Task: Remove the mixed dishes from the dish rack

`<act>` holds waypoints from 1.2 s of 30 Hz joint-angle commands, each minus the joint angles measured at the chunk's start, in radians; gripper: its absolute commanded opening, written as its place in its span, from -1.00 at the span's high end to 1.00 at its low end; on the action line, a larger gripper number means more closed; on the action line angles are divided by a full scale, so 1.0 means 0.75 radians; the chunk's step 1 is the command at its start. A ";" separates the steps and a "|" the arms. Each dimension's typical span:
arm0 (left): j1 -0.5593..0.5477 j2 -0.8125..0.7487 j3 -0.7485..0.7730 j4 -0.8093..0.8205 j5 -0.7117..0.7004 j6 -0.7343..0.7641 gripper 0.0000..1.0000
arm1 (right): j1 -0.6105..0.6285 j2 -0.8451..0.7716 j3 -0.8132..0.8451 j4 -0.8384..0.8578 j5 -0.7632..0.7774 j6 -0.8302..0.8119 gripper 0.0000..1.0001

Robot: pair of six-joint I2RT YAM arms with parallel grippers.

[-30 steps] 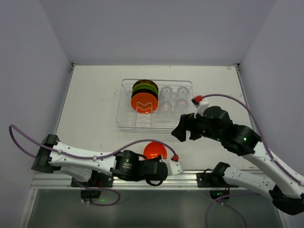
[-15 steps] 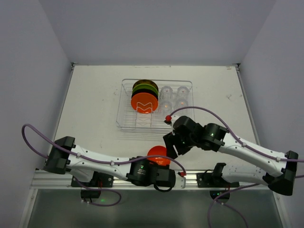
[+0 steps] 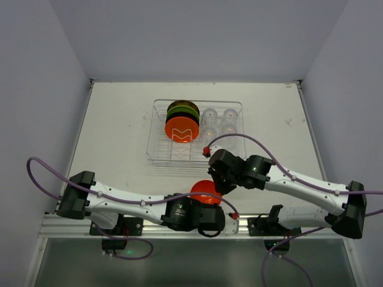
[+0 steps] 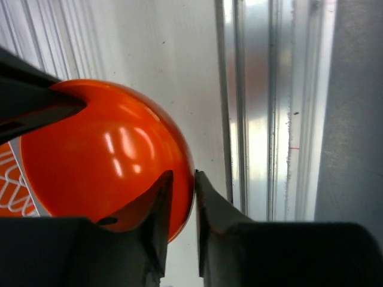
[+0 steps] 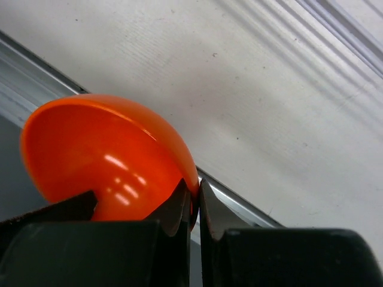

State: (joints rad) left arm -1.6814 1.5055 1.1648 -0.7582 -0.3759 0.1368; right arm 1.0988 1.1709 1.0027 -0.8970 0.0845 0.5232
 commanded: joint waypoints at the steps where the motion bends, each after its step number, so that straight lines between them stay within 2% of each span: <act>1: 0.094 -0.027 -0.007 0.045 -0.145 0.049 0.43 | -0.007 -0.060 0.056 -0.005 0.061 -0.010 1.00; 2: 0.143 -0.044 -0.003 0.064 -0.151 0.053 0.25 | -0.037 -0.064 0.056 0.000 0.055 -0.014 1.00; 3: 0.166 -0.060 0.001 0.084 -0.145 0.061 -0.76 | -0.060 -0.066 0.050 0.006 0.051 -0.023 1.00; 4: 0.184 -0.093 0.015 0.111 -0.151 0.063 -0.99 | -0.080 -0.068 0.044 0.024 0.043 -0.029 1.00; 7: 0.205 -0.162 0.050 0.135 -0.276 0.055 -1.00 | -0.231 -0.095 0.052 0.024 0.012 -0.088 1.00; 9: 0.215 -0.215 0.061 0.213 -0.398 0.045 -1.00 | -0.454 -0.156 0.082 0.040 -0.063 -0.149 1.00; 10: 0.231 -0.276 0.057 0.252 -0.563 0.039 -1.00 | -0.625 -0.176 0.099 0.061 -0.084 -0.160 1.00; 12: 0.276 -0.373 0.044 0.384 -0.723 0.030 -1.00 | -0.797 -0.225 0.146 0.126 -0.104 -0.154 1.00; 13: 0.339 -0.399 0.073 0.405 -0.752 -0.020 -1.00 | -0.983 -0.238 0.154 0.171 -0.109 -0.121 1.00; 15: 0.474 -0.463 0.112 0.412 -0.801 -0.165 -1.00 | -1.174 -0.226 0.144 0.346 -0.279 -0.068 1.00; 16: 0.519 -0.481 0.134 0.402 -0.828 -0.253 -1.00 | -1.331 -0.199 0.148 0.390 -0.305 -0.031 1.00; 18: 0.613 -0.549 0.169 0.326 -0.879 -0.413 -1.00 | -1.444 -0.083 0.172 0.510 -0.301 0.081 1.00; 19: 0.695 -0.575 0.169 0.297 -0.869 -0.573 -1.00 | -1.542 -0.038 0.179 0.564 -0.244 0.114 1.00; 22: 0.781 -0.694 0.134 0.177 -0.806 -0.824 -1.00 | -1.632 0.228 0.268 0.634 -0.060 0.192 1.00; 24: 0.802 -0.780 0.061 0.144 -0.820 -0.890 -1.00 | -1.663 0.375 0.375 0.632 -0.070 0.213 1.00; 25: 0.824 -0.802 0.036 0.146 -0.814 -0.894 -1.00 | -1.676 0.505 0.454 0.630 -0.102 0.202 1.00; 32: 0.904 -0.799 -0.070 0.054 -0.757 -0.902 -1.00 | -1.674 0.887 0.655 0.652 -0.045 0.145 1.00; 36: 1.049 -0.813 -0.148 0.166 -0.624 -0.831 -1.00 | -1.674 1.089 0.837 0.484 -0.104 0.104 1.00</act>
State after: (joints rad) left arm -0.9665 0.9096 1.0855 -0.6838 -0.9009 -0.4858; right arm -0.1562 1.9488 1.5166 -0.5034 0.0257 0.6250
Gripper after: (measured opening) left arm 0.996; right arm 0.051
